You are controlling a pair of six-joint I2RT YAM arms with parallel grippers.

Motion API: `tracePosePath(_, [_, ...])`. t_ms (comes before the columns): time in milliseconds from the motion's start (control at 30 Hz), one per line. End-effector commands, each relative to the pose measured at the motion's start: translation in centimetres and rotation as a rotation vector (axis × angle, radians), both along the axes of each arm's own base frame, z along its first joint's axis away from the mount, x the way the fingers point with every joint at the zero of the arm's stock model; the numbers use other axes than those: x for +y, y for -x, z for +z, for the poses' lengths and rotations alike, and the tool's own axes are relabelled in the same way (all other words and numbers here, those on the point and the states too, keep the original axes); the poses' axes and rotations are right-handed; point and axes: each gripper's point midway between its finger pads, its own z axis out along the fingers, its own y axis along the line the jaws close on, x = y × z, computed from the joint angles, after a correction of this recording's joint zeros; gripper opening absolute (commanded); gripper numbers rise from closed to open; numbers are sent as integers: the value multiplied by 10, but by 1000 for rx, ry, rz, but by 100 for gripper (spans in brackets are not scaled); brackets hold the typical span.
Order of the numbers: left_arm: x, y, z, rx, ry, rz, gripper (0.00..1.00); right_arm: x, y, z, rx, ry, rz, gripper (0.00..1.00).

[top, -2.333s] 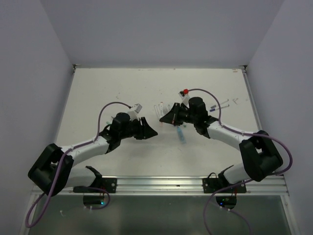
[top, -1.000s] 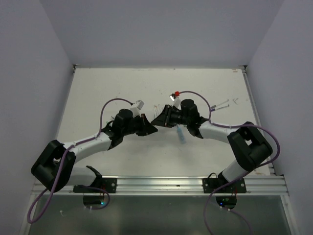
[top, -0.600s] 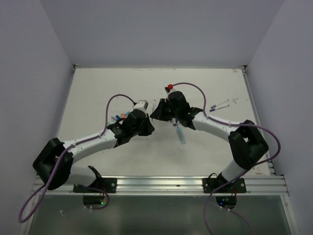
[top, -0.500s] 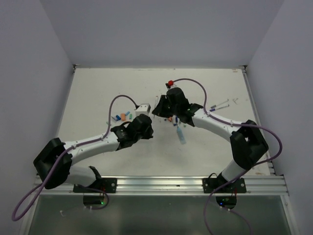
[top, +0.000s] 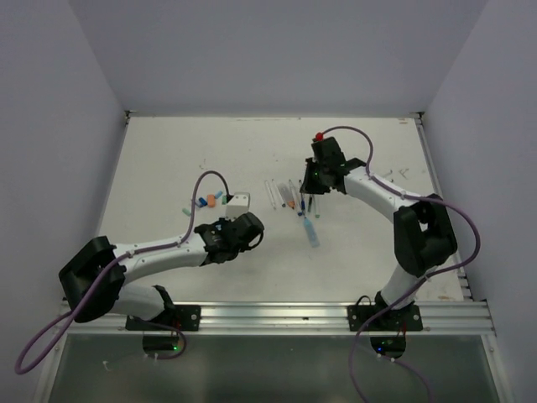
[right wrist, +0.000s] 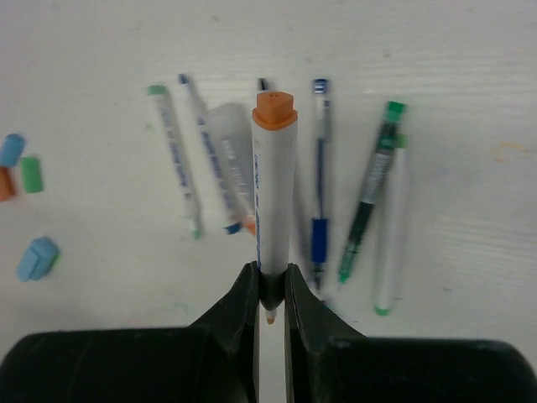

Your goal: Open the pen caps

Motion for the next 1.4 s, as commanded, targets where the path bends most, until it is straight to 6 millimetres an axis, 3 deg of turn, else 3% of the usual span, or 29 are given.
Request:
tracePosePath(0, [22, 6, -10, 1, -33, 83, 0, -57, 11, -24, 81, 142, -2, 0])
tracePosePath(67, [27, 12, -19, 23, -37, 88, 0, -80, 9, -28, 83, 197, -28, 0])
tracePosePath(167, [31, 17, -29, 42, -41, 96, 5, -89, 12, -38, 134, 217, -1, 0])
tracePosePath(533, [43, 23, -53, 93, -94, 135, 22, -88, 13, -76, 217, 241, 15, 5])
tracePosePath(733, [50, 21, -52, 71, -97, 151, 40, -85, 8, -76, 199, 224, 9, 26])
tracePosePath(900, [53, 18, -45, 43, -96, 153, 51, -87, -3, -54, 133, 224, -31, 42])
tracePosePath(1033, [52, 13, -33, 8, -87, 147, 60, -104, -21, -19, 42, 239, -128, 47])
tracePosePath(1133, [50, 8, -18, -26, -74, 135, 64, -128, -35, -1, 17, 228, -228, 48])
tracePosePath(1167, [49, 7, -11, -39, -66, 123, 64, -147, -44, 5, 15, 219, -299, 48])
tracePosePath(1333, [24, 0, 25, -111, 49, 11, 66, -204, -55, -3, 86, 235, -497, 48])
tracePosePath(1367, [16, -3, 40, -154, 89, -33, 66, -217, -58, -5, 99, 220, -550, 48])
